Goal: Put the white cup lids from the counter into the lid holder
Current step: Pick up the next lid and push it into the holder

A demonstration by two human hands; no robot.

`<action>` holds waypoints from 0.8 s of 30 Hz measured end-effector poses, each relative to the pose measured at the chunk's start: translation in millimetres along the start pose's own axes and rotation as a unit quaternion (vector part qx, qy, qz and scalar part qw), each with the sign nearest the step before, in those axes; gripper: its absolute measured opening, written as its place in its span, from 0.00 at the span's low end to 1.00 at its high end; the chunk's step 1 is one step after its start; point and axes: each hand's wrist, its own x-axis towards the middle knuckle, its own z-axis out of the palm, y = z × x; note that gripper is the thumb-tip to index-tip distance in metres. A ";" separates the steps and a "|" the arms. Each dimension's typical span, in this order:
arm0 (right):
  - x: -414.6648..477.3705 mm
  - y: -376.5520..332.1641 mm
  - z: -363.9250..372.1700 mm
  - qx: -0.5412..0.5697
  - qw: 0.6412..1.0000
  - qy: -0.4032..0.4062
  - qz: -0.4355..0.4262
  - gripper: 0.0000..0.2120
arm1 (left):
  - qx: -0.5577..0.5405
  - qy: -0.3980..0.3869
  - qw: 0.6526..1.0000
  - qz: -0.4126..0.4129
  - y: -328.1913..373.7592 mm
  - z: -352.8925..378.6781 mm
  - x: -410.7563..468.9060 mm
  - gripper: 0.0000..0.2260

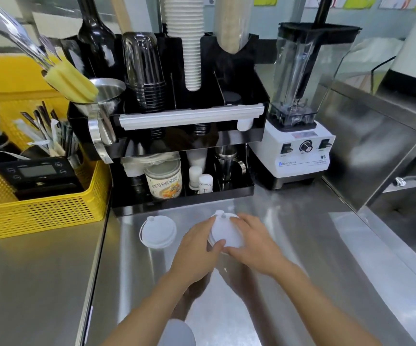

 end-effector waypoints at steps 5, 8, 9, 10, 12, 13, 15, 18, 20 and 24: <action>33.9 -32.0 -68.2 0.007 0.994 0.093 -0.059 0.31 | 0.028 0.062 0.994 0.084 45.5 -51.0 45.3 0.26; 52.0 -48.9 -114.1 0.010 0.987 0.133 -0.090 0.30 | 0.042 0.098 0.985 0.137 79.8 -81.8 70.6 0.26; 58.4 -54.1 -128.6 0.009 0.985 0.143 -0.095 0.30 | 0.042 0.107 0.981 0.155 90.4 -90.9 79.1 0.26; 65.1 -58.2 -142.4 0.007 0.984 0.152 -0.098 0.30 | 0.038 0.116 0.978 0.172 100.7 -99.4 87.5 0.25; 77.6 -65.1 -166.3 0.000 0.980 0.168 -0.104 0.31 | 0.025 0.122 0.973 0.192 118.3 -113.4 102.1 0.25; 83.9 -67.8 -177.4 -0.006 0.979 0.173 -0.107 0.31 | 0.024 0.123 0.972 0.199 126.1 -119.2 109.8 0.25; 98.2 -70.0 -197.2 -0.010 0.978 0.176 -0.111 0.31 | 0.040 0.132 0.967 0.213 139.1 -129.9 128.2 0.25; 123.8 -70.3 -222.0 -0.008 0.978 0.177 -0.112 0.30 | 0.053 0.142 0.962 0.228 155.6 -145.3 158.0 0.23; 140.1 -70.6 -236.2 -0.013 0.981 0.162 -0.107 0.32 | 0.062 0.133 0.963 0.227 162.8 -153.1 175.7 0.23; 171.2 -67.5 -248.8 -0.058 0.987 0.117 -0.093 0.31 | 0.097 0.118 0.965 0.213 160.3 -159.2 204.2 0.23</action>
